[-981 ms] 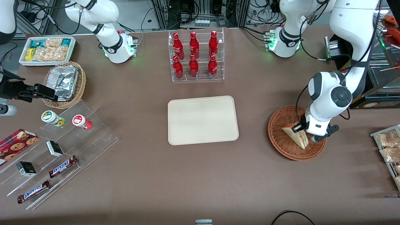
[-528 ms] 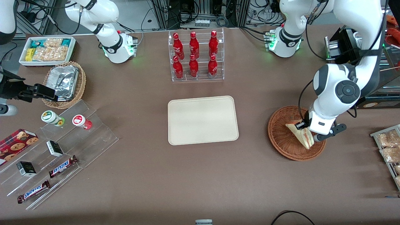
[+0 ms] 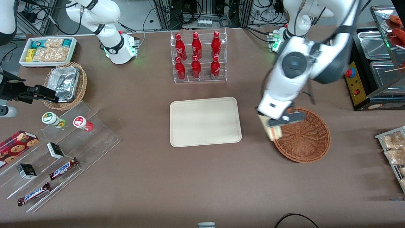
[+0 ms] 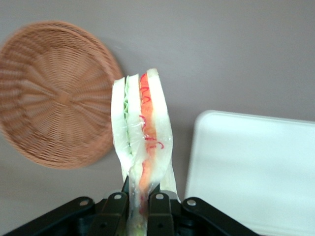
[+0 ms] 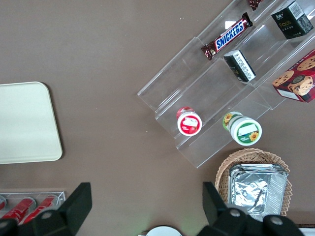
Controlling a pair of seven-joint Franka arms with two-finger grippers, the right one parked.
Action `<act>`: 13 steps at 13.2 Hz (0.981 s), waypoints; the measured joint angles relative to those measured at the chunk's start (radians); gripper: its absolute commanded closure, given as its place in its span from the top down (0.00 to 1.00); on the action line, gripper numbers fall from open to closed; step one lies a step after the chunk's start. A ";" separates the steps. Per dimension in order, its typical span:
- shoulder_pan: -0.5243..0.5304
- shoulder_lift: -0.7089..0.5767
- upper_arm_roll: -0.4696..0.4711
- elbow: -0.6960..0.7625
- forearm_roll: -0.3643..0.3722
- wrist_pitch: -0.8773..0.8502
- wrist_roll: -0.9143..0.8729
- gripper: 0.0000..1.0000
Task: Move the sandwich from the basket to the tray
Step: 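Lift the sandwich and carry it over the cream tray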
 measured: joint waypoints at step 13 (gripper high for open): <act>-0.359 0.405 0.000 0.151 -0.014 0.249 -0.100 0.00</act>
